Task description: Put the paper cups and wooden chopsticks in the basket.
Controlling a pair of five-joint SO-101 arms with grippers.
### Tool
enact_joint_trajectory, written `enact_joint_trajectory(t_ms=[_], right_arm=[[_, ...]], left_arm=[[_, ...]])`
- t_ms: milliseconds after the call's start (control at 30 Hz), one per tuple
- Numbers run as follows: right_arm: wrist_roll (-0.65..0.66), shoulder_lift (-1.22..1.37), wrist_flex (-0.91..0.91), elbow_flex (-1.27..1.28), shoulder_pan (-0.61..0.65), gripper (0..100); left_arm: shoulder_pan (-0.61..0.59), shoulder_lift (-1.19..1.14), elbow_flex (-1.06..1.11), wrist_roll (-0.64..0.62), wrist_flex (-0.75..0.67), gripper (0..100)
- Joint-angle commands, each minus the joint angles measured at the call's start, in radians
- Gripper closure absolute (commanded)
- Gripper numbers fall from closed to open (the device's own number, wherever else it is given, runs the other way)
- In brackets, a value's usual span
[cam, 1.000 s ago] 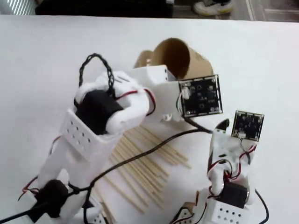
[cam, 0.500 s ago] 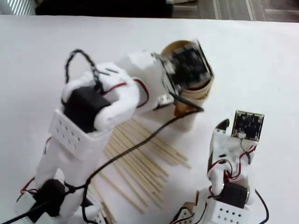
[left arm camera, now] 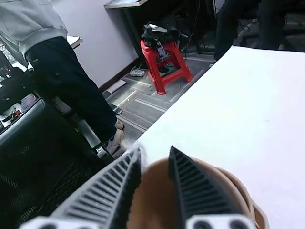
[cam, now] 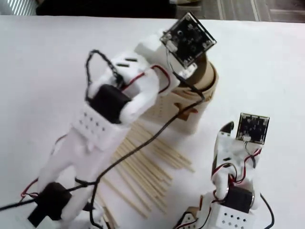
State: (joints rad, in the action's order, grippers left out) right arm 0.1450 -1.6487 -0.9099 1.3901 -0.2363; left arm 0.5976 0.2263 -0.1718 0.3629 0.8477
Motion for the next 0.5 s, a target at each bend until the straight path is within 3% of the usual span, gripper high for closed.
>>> enact_joint_trajectory(t_ms=[0,200,467], right_arm=[[0.009,-0.008,0.022,-0.012,-0.01,77.6],[0.009,-0.008,0.022,-0.012,-0.01,77.6],[0.011,-0.008,0.022,-0.012,-0.01,77.6]], left_arm=[[0.015,0.001,0.117,-0.005,-0.167,89],[0.038,0.015,0.193,0.0,-0.209,89],[0.022,0.004,0.118,-0.008,-0.106,89]])
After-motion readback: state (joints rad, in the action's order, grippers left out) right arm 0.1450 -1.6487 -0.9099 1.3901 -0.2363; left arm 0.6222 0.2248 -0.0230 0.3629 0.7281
